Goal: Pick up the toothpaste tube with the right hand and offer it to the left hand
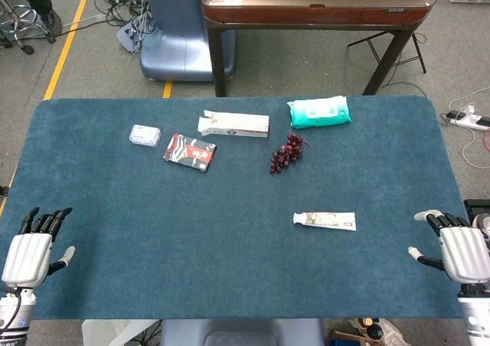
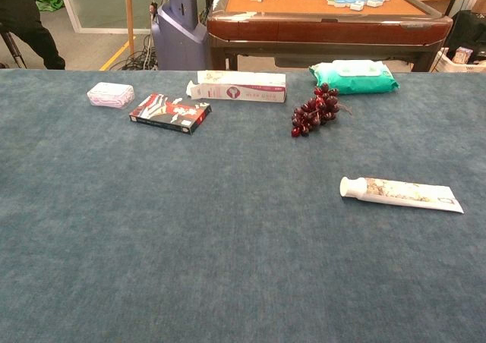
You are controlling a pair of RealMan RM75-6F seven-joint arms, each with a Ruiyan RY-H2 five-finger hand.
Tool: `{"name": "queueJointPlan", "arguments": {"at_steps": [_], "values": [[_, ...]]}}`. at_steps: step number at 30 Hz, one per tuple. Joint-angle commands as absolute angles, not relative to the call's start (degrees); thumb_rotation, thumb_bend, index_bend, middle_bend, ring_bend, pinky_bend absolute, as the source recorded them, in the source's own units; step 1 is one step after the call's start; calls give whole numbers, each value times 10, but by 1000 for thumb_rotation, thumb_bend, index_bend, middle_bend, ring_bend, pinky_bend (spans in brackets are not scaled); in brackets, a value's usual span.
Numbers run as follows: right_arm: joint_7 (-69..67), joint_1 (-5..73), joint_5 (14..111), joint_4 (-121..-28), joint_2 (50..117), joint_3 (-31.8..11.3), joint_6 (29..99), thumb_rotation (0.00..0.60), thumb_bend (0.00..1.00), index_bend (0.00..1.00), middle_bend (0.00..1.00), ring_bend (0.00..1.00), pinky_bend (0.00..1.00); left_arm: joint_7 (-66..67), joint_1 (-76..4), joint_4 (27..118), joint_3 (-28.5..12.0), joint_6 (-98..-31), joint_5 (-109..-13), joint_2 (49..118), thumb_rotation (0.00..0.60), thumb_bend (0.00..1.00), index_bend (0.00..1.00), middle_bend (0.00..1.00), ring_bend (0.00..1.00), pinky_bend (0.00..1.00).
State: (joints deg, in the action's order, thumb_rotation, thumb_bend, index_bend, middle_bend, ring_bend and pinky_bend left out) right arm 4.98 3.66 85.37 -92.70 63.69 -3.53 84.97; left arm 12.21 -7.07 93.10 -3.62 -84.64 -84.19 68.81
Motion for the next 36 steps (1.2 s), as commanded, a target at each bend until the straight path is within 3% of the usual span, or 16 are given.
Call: {"name": "queueJointPlan", "arguments": {"at_steps": [1, 11, 15, 18, 21, 36], "values": [[49, 39, 854, -928, 635, -36, 847, 600, 160, 357, 376, 367, 398, 125, -72, 932, -36, -843, -839, 689, 600, 246, 153, 225, 219, 47], [33, 61, 876, -959, 617, -40, 828, 600, 161, 343, 382, 367, 398, 129, -74, 937, -35, -837, -836, 686, 600, 246, 153, 225, 219, 47], [39, 90, 876, -989, 597, -42, 781, 600, 183, 319, 439, 367, 398, 128, -76, 936, -35, -834, -834, 686, 600, 246, 153, 225, 219, 47], [52, 119, 869, -1005, 589, -48, 737, 600, 185, 361, 457, 367, 399, 127, -77, 935, -34, -831, -834, 686, 600, 246, 153, 225, 219, 47], [67, 147, 860, -1004, 599, -56, 700, 600, 184, 398, 469, 367, 399, 123, -74, 933, -31, -834, -835, 687, 600, 246, 153, 224, 219, 47], [112, 270, 804, -900, 716, -79, 557, 600, 178, 400, 472, 364, 399, 102, -58, 932, -23, -849, -840, 676, 600, 246, 157, 224, 219, 47]]}}
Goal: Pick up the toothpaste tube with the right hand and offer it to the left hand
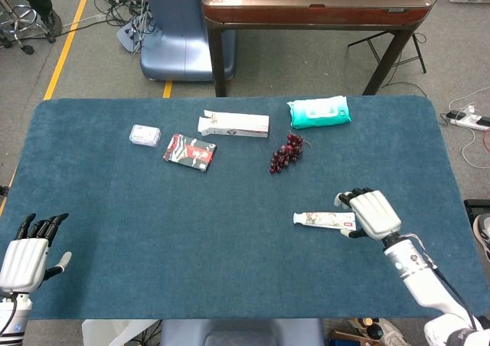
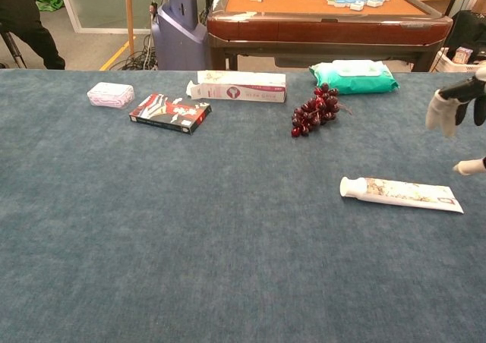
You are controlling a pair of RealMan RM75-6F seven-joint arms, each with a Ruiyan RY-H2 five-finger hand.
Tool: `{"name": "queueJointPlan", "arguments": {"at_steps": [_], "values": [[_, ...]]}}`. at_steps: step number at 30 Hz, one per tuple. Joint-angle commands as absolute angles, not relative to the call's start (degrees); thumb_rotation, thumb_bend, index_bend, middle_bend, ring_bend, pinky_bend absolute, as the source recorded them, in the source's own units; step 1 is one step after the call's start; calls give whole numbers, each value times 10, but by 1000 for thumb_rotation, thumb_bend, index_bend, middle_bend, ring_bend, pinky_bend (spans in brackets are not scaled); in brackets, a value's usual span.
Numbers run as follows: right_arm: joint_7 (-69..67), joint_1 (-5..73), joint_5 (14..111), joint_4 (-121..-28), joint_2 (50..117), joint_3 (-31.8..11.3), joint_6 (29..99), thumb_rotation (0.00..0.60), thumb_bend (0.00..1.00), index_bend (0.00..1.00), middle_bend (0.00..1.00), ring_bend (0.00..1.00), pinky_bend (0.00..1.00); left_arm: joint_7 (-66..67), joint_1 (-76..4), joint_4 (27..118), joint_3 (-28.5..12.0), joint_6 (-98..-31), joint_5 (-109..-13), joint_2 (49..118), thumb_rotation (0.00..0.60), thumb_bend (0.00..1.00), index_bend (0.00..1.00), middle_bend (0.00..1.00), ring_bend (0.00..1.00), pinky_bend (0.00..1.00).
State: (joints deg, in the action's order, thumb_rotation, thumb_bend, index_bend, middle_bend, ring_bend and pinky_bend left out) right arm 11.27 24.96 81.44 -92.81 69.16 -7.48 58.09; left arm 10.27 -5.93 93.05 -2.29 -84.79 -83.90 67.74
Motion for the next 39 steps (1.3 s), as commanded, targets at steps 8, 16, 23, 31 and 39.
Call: {"name": "queueJointPlan", "arguments": {"at_steps": [8, 16, 23, 31, 39], "values": [[131, 314, 776, -843, 765, -75, 500, 600, 178, 400, 475, 359, 399, 99, -53, 936, -20, -857, -847, 674, 600, 246, 186, 224, 219, 47], [158, 338, 752, -817, 795, -67, 474, 600, 191, 400, 475, 359, 399, 97, -52, 935, -19, -855, -846, 675, 600, 246, 186, 224, 219, 47], [194, 353, 727, -804, 811, -59, 462, 600, 215, 405, 475, 359, 399, 92, -50, 930, -18, -855, -847, 678, 600, 246, 186, 224, 219, 47], [215, 362, 707, -792, 824, -50, 457, 600, 231, 410, 478, 359, 399, 86, -46, 925, -17, -856, -846, 680, 600, 246, 186, 223, 219, 47], [225, 365, 698, -781, 834, -44, 466, 600, 252, 423, 489, 359, 399, 79, -44, 919, -17, -856, -846, 682, 600, 246, 186, 223, 219, 47]]}}
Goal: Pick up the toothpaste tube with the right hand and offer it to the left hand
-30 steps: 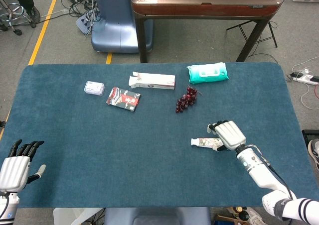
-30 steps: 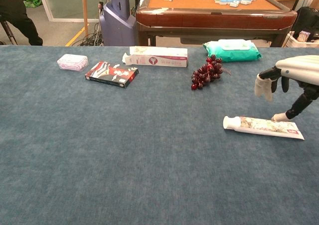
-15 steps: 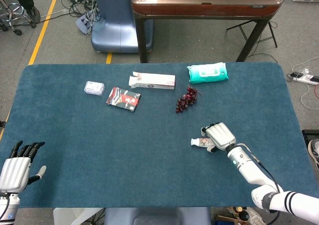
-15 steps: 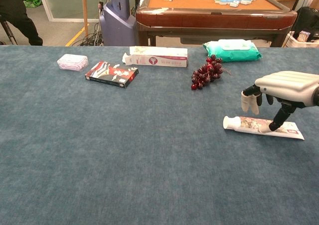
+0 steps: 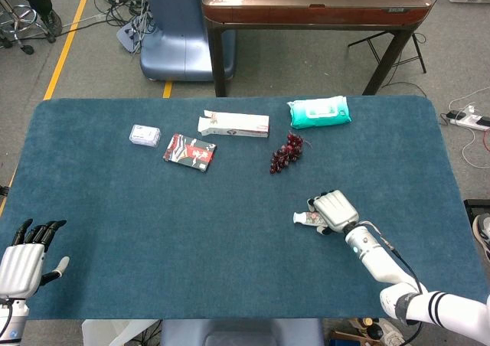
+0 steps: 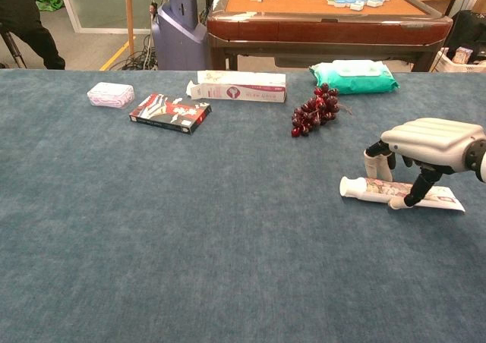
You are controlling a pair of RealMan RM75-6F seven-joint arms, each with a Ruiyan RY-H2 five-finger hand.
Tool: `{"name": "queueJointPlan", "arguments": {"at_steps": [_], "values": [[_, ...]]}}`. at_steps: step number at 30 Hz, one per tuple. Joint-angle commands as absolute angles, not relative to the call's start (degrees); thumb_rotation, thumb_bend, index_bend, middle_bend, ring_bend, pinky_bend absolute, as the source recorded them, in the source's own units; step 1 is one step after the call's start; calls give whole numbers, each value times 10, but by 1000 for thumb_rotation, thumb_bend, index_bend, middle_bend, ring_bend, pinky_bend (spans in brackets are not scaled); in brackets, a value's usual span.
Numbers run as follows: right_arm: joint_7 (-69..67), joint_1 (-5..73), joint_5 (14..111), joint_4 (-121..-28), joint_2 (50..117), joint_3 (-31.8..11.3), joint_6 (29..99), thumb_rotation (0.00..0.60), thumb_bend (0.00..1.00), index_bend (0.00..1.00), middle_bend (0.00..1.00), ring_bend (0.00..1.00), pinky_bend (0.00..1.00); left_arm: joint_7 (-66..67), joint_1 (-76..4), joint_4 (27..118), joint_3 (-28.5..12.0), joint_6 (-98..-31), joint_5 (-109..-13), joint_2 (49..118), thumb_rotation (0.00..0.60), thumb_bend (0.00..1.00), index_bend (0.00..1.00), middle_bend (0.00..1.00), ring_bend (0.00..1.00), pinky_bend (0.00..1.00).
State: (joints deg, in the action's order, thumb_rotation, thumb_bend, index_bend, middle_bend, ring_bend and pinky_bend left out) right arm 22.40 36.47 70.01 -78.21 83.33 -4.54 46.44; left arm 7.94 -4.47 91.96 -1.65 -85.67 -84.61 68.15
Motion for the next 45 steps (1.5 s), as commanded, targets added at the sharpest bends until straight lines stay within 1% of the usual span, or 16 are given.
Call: {"name": "queueJointPlan", "arguments": {"at_steps": [1, 9, 12, 17, 20, 22, 27, 31, 35, 38, 45], "values": [[226, 366, 698, -781, 835, -44, 467, 600, 252, 426, 491, 359, 399, 77, -44, 918, -17, -856, -846, 682, 600, 246, 186, 223, 219, 47], [218, 365, 701, -794, 822, -50, 489, 600, 250, 430, 494, 359, 399, 73, -44, 913, -17, -855, -846, 684, 600, 246, 186, 224, 219, 47], [222, 368, 698, -793, 823, -48, 488, 600, 203, 430, 494, 360, 399, 71, -44, 912, -17, -855, -846, 685, 600, 246, 186, 224, 219, 47], [227, 370, 695, -791, 831, -44, 486, 600, 86, 430, 494, 360, 399, 69, -42, 911, -16, -856, -846, 684, 600, 246, 185, 223, 219, 47], [230, 371, 693, -789, 835, -41, 486, 600, 48, 430, 494, 359, 399, 68, -41, 911, -17, -857, -846, 683, 600, 246, 186, 224, 219, 47], [232, 372, 690, -787, 837, -41, 485, 600, 48, 430, 494, 360, 399, 67, -40, 910, -17, -858, -846, 682, 600, 246, 186, 224, 219, 47], [233, 375, 684, -777, 843, -40, 482, 600, 114, 430, 494, 359, 399, 66, -41, 909, -17, -856, -846, 682, 600, 246, 186, 223, 219, 47], [232, 376, 679, -772, 846, -39, 478, 600, 136, 431, 494, 360, 399, 65, -41, 908, -17, -854, -846, 683, 600, 246, 186, 223, 219, 47], [235, 378, 675, -770, 846, -37, 475, 600, 223, 442, 500, 363, 399, 64, -41, 906, -18, -855, -846, 684, 600, 246, 186, 223, 219, 47], [237, 379, 673, -769, 847, -33, 472, 600, 265, 446, 505, 365, 399, 63, -40, 905, -17, -854, -845, 685, 600, 246, 186, 223, 219, 47], [247, 378, 666, -768, 846, -26, 470, 600, 323, 448, 507, 371, 399, 61, -39, 903, -17, -854, -844, 686, 600, 246, 186, 223, 219, 47]]}}
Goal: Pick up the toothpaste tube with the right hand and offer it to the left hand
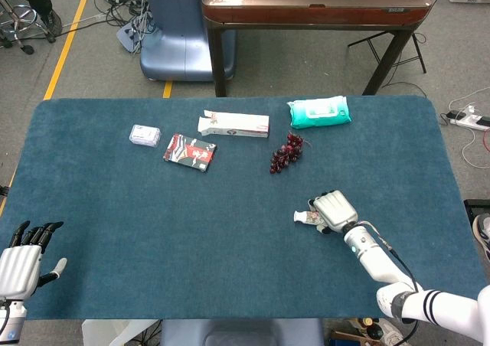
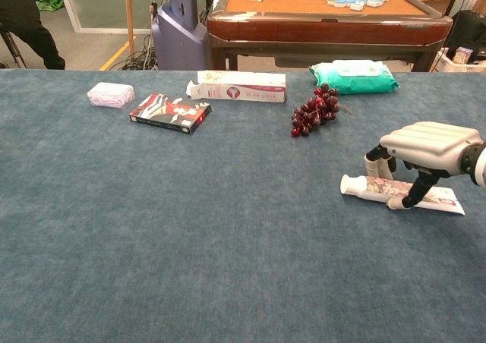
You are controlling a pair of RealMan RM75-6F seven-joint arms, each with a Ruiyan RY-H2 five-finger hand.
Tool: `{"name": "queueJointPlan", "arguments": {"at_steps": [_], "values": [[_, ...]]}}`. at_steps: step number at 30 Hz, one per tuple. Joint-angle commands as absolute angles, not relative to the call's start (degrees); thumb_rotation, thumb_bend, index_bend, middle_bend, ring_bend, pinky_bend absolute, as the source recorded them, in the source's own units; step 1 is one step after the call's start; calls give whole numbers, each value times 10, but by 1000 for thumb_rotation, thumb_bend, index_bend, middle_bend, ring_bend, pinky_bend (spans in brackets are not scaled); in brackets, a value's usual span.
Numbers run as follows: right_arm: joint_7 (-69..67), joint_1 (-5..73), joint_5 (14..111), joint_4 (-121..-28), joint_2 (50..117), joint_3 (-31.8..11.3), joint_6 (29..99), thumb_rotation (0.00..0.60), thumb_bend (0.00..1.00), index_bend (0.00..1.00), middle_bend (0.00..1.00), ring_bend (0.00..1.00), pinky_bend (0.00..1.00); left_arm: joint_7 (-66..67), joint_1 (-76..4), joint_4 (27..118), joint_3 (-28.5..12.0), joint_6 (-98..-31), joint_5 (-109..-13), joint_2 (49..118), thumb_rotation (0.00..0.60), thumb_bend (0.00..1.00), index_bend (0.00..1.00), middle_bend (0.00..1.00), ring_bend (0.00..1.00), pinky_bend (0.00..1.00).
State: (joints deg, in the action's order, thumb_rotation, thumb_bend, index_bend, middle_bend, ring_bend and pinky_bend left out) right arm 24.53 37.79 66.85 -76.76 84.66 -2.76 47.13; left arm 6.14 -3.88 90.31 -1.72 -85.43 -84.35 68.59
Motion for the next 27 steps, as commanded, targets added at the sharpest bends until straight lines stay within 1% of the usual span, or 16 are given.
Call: {"name": "queueJointPlan", "arguments": {"at_steps": [1, 3, 10, 15, 17, 20, 27], "values": [[248, 378, 666, -769, 846, -26, 471, 600, 341, 453, 507, 374, 399, 61, -39, 903, -17, -854, -844, 687, 600, 246, 186, 223, 219, 47], [249, 378, 666, -771, 845, -25, 471, 600, 380, 465, 508, 383, 399, 61, -39, 902, -17, -854, -845, 687, 600, 246, 186, 223, 219, 47], [257, 387, 663, -783, 835, -24, 461, 600, 606, 522, 549, 444, 406, 59, -40, 904, -17, -852, -848, 686, 600, 246, 187, 223, 219, 47], [262, 397, 656, -794, 826, -25, 446, 600, 744, 568, 585, 505, 447, 63, -48, 910, -16, -844, -854, 682, 600, 246, 187, 223, 219, 47], [265, 403, 650, -799, 821, -25, 436, 600, 807, 596, 607, 534, 478, 65, -52, 914, -17, -840, -858, 680, 600, 246, 187, 226, 219, 47], [267, 422, 621, -817, 803, -27, 397, 600, 872, 614, 621, 553, 500, 70, -64, 922, -18, -828, -866, 674, 600, 246, 187, 247, 223, 47], [253, 454, 597, -841, 777, -34, 353, 600, 972, 685, 668, 623, 568, 74, -91, 937, -21, -800, -879, 662, 600, 246, 187, 266, 228, 47]]}}
